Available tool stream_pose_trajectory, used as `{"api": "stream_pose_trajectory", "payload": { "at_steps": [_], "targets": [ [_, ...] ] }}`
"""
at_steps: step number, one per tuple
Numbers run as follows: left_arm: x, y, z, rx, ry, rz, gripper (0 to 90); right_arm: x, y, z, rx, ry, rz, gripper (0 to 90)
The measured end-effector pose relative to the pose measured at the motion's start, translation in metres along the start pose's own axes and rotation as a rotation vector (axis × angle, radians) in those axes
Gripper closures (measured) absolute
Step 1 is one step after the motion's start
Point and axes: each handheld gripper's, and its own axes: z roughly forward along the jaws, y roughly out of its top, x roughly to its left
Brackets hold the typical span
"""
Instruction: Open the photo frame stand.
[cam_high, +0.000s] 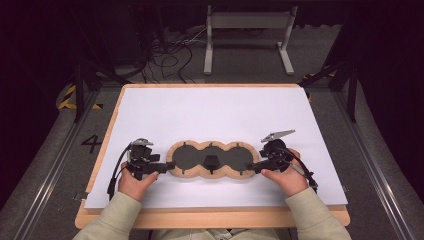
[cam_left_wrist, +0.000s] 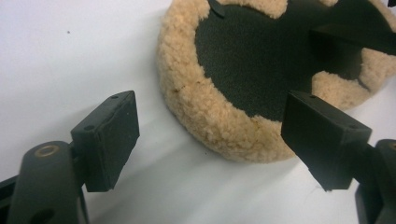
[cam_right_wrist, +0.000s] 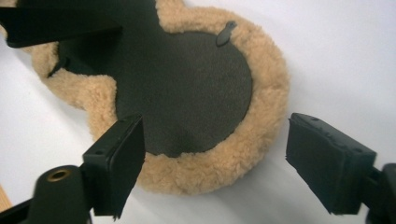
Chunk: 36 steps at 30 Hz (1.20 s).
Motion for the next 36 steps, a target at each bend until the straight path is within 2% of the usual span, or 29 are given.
{"api": "stream_pose_trajectory", "payload": {
  "at_steps": [5, 13, 16, 18, 21, 30, 36],
  "targets": [
    [-0.001, 0.000, 0.008, 0.046, -0.006, -0.005, 16.3, 0.000, -0.002, 0.007, 0.020, 0.007, 0.023, 15.5],
    [-0.002, 0.001, 0.011, 0.041, -0.020, -0.026, 15.2, 0.001, -0.006, 0.013, 0.038, 0.025, 0.065, 12.7],
    [-0.003, 0.003, 0.013, 0.041, -0.046, -0.032, 15.1, 0.000, -0.008, 0.015, 0.033, 0.038, 0.084, 12.7],
    [-0.006, 0.004, 0.016, 0.046, -0.053, -0.022, 15.8, 0.000, -0.008, 0.016, 0.039, 0.052, 0.100, 12.5],
    [-0.010, 0.005, 0.019, 0.052, -0.062, -0.033, 15.7, 0.001, -0.009, 0.019, 0.040, 0.063, 0.122, 10.8],
    [-0.008, 0.006, 0.019, 0.054, -0.082, -0.066, 15.8, 0.005, -0.013, 0.020, -0.006, 0.037, 0.168, 11.0],
    [-0.010, 0.006, 0.019, 0.052, -0.065, -0.072, 16.0, 0.009, -0.013, 0.020, -0.009, 0.014, 0.197, 10.8]
  ]
}}
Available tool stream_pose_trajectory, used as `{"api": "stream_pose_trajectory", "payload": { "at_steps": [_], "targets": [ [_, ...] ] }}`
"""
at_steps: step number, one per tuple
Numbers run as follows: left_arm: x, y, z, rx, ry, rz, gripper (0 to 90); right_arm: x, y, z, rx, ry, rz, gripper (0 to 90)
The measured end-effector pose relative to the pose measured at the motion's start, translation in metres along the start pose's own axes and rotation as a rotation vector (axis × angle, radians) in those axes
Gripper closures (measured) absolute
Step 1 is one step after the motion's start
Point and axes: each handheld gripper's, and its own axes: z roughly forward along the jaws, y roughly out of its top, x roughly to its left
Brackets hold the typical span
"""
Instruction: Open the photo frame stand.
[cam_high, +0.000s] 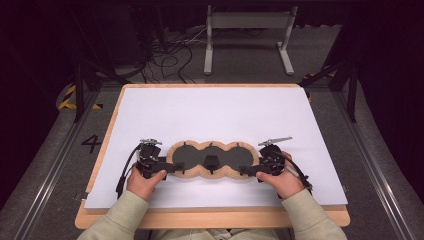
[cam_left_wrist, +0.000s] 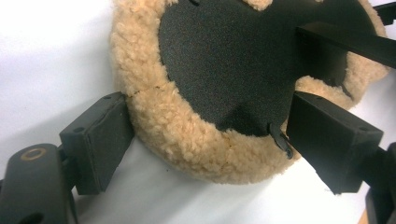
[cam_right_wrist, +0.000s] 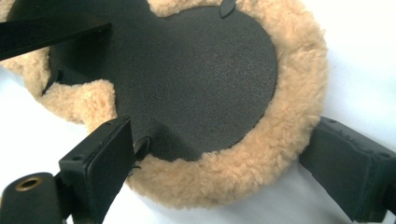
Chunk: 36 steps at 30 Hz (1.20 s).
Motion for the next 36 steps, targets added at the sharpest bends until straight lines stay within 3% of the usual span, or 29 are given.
{"api": "stream_pose_trajectory", "payload": {
  "at_steps": [4, 14, 20, 21, 31, 36],
  "targets": [
    [-0.001, 0.000, 0.000, -0.001, 0.009, -0.010, 16.0, 0.002, -0.001, -0.001, -0.001, -0.010, 0.022, 12.3],
    [-0.005, 0.001, 0.000, -0.004, 0.050, -0.035, 21.4, 0.008, -0.001, -0.001, -0.039, -0.091, 0.159, 22.5],
    [-0.005, 0.001, 0.000, -0.006, 0.070, -0.039, 27.2, 0.007, -0.001, -0.002, -0.051, -0.092, 0.188, 27.4],
    [-0.005, 0.001, 0.000, -0.007, 0.071, -0.041, 27.2, 0.004, -0.002, -0.004, -0.055, -0.084, 0.214, 30.5],
    [-0.007, 0.001, 0.000, -0.014, 0.096, -0.048, 31.0, 0.002, -0.003, -0.006, -0.080, -0.085, 0.249, 37.2],
    [-0.011, 0.002, -0.003, -0.035, 0.112, -0.027, 36.6, 0.001, -0.001, -0.016, -0.134, -0.104, 0.245, 44.4]
  ]
}}
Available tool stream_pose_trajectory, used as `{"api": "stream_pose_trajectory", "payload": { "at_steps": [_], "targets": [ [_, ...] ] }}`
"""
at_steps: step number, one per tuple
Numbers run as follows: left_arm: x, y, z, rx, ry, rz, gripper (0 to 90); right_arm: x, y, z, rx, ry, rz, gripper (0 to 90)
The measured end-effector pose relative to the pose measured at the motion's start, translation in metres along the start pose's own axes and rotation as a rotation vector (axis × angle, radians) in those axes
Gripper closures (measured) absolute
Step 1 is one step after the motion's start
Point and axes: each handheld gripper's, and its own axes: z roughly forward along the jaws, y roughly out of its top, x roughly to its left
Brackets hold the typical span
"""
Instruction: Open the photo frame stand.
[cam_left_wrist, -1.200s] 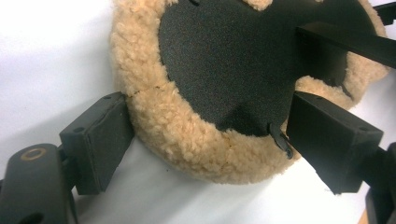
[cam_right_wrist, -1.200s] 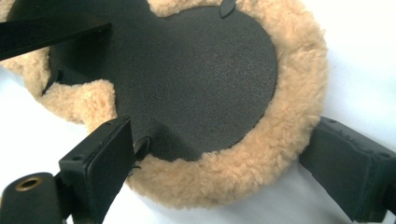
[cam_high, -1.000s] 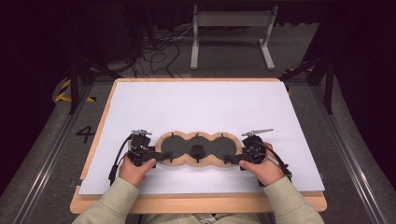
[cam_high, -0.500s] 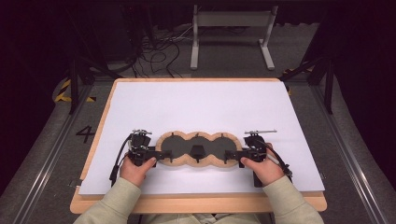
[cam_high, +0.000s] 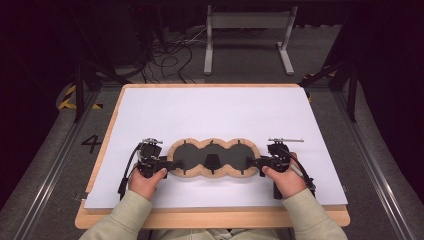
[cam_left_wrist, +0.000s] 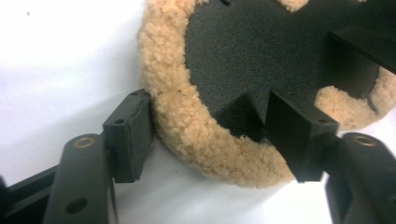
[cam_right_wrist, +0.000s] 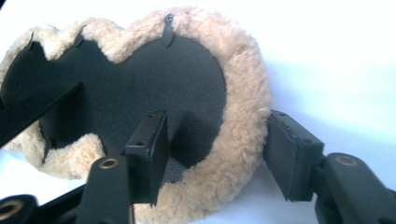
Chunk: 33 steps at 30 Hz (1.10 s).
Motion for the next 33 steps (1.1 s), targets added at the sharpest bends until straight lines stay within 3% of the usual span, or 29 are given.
{"api": "stream_pose_trajectory", "payload": {
  "at_steps": [2, 8, 14, 16, 21, 27, 33],
  "targets": [
    [-0.003, 0.001, -0.002, -0.013, 0.025, 0.024, 37.7, 0.000, 0.000, -0.002, -0.016, -0.004, -0.014, 45.7],
    [-0.006, 0.003, -0.010, -0.072, 0.047, 0.046, 42.8, 0.002, 0.001, -0.010, -0.076, -0.006, -0.062, 52.7],
    [-0.010, 0.004, -0.017, -0.132, 0.076, 0.084, 48.7, 0.005, 0.001, -0.019, -0.154, -0.023, -0.139, 58.6],
    [-0.012, 0.004, -0.020, -0.164, 0.085, 0.098, 49.0, 0.007, 0.001, -0.021, -0.186, -0.036, -0.182, 58.7],
    [-0.015, 0.003, -0.024, -0.210, 0.092, 0.133, 49.3, 0.009, 0.001, -0.027, -0.251, -0.039, -0.234, 58.6],
    [-0.018, 0.003, -0.023, -0.244, 0.111, 0.187, 49.3, 0.007, -0.003, -0.025, -0.267, -0.063, -0.300, 58.4],
    [-0.017, 0.000, -0.021, -0.221, 0.121, 0.226, 49.7, 0.006, -0.011, -0.022, -0.254, -0.076, -0.355, 57.9]
  ]
}}
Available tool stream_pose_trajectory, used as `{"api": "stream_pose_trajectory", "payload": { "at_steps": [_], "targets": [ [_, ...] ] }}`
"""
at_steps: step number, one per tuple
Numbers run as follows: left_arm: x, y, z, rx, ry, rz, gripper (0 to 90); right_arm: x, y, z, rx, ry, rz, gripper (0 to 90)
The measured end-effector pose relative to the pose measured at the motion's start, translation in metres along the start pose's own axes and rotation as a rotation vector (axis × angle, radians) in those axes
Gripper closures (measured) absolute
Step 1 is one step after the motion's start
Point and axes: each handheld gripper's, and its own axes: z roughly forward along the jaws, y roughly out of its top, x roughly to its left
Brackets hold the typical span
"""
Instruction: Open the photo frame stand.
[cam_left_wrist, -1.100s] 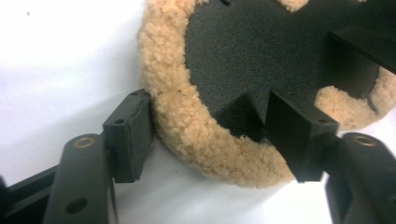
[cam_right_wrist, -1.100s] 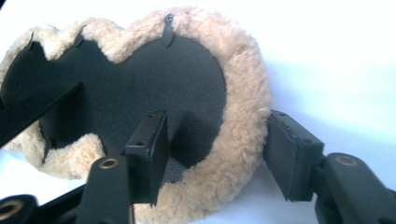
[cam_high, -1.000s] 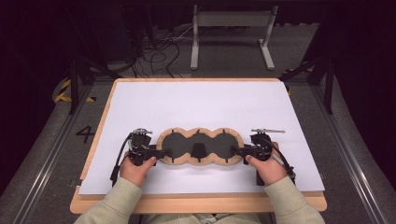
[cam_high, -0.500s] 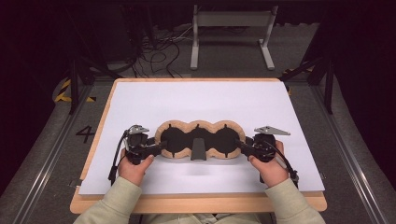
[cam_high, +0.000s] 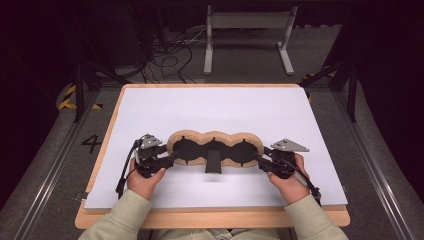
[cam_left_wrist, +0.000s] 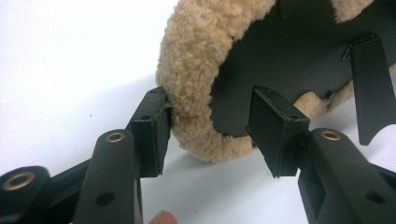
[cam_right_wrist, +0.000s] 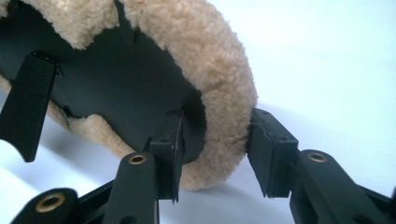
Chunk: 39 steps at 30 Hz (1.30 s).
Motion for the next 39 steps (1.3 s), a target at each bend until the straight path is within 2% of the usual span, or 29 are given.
{"api": "stream_pose_trajectory", "payload": {
  "at_steps": [6, 8, 9, 18, 21, 22, 27, 28, 29, 32, 33, 39],
  "targets": [
    [0.001, -0.006, -0.008, 0.013, -0.040, 0.002, 50.7, 0.002, -0.002, -0.006, -0.001, 0.016, -0.015, 57.0],
    [0.001, -0.006, -0.009, 0.013, -0.041, 0.003, 50.6, 0.003, -0.003, -0.008, 0.000, 0.021, -0.018, 56.7],
    [0.000, -0.008, -0.012, 0.017, -0.056, 0.004, 50.6, 0.003, -0.003, -0.009, 0.000, 0.025, -0.022, 56.5],
    [0.002, -0.016, -0.020, 0.020, -0.103, 0.023, 50.3, 0.005, -0.009, -0.023, 0.014, 0.084, -0.055, 54.5],
    [0.001, -0.018, -0.022, 0.020, -0.097, 0.041, 50.4, 0.005, -0.010, -0.025, 0.020, 0.097, -0.067, 53.7],
    [0.000, -0.018, -0.022, 0.024, -0.100, 0.031, 50.4, 0.005, -0.011, -0.026, 0.022, 0.101, -0.073, 53.4],
    [-0.002, -0.021, -0.024, 0.039, -0.093, 0.066, 49.7, 0.007, -0.014, -0.031, 0.024, 0.115, -0.095, 50.9],
    [-0.003, -0.022, -0.023, 0.049, -0.103, 0.048, 49.1, 0.007, -0.015, -0.031, 0.022, 0.118, -0.096, 49.8],
    [-0.002, -0.022, -0.023, 0.048, -0.098, 0.059, 49.0, 0.008, -0.016, -0.031, 0.021, 0.121, -0.099, 49.1],
    [-0.002, -0.022, -0.023, 0.054, -0.104, 0.048, 49.1, 0.007, -0.015, -0.031, 0.018, 0.127, -0.102, 49.3],
    [-0.002, -0.023, -0.024, 0.054, -0.094, 0.061, 49.0, 0.006, -0.015, -0.031, 0.018, 0.129, -0.101, 49.3],
    [-0.003, -0.024, -0.026, 0.068, -0.059, 0.051, 54.0, 0.003, -0.014, -0.030, 0.026, 0.139, -0.150, 47.8]
  ]
}}
